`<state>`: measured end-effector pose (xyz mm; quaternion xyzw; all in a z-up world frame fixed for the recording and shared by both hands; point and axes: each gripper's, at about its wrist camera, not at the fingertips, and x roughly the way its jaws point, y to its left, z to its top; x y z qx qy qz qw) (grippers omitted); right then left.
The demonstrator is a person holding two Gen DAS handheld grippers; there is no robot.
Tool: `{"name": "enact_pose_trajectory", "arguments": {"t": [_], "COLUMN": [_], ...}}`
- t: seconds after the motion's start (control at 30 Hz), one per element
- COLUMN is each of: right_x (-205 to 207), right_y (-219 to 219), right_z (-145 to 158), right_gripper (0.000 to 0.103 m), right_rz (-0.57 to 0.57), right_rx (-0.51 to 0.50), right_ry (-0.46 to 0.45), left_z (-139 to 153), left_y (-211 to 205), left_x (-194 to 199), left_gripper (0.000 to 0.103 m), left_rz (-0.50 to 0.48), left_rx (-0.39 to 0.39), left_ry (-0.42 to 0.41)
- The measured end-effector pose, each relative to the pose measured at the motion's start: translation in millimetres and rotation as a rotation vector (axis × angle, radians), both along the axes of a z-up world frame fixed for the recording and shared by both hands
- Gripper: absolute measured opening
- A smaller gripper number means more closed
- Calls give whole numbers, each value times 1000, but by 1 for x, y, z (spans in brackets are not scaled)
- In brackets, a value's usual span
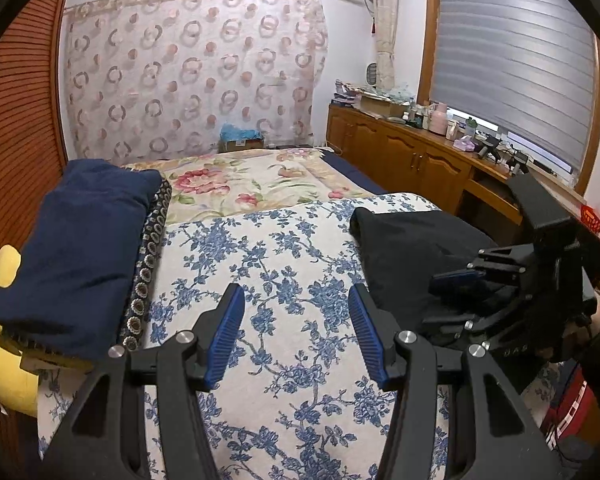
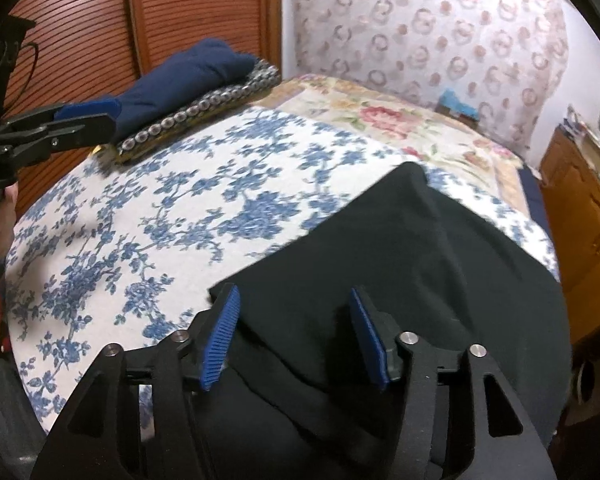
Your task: Fold small clothes
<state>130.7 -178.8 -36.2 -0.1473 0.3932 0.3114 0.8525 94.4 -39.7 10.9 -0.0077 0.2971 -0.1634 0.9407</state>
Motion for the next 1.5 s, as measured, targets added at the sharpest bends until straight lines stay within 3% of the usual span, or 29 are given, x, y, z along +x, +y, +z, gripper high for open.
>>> {"name": "enact_pose_trajectory", "arguments": {"t": [0.23,0.5,0.6,0.63,0.87,1.07,1.23,1.5], "right_x": [-5,6,6,6,23,64,92,126], "right_y": [27,33,31,29,-28,-101,-139,-175], "right_z": [-15,-26,-24,-22,33,72,66,27], "right_gripper": [64,62,32,11,9,8,8,8], "right_rz": [94,84,90,73,-103,-293,-396,-506], "right_rx": [-47,-88,-96,-102,8,-19,-100,-165], "right_ry": [43,43,18,-5,-136,-219,-247,-168], "left_z": [-4,-6,-6,-7,-14,-18,-20,-26], "left_y": [3,-1,-4,-5,-13,-25,-38,-55], "left_x": [-1,-4,-4,-4,-1,-3,-6,-10], "left_gripper": [53,53,53,53,53,53,53,53], "left_rz": [2,-11,-15,-17,-46,-82,-114,-164], "left_rx": [-10,-10,-10,-10,-7,-9,-2,1], "left_ry": [9,9,11,12,33,45,51,74]}}
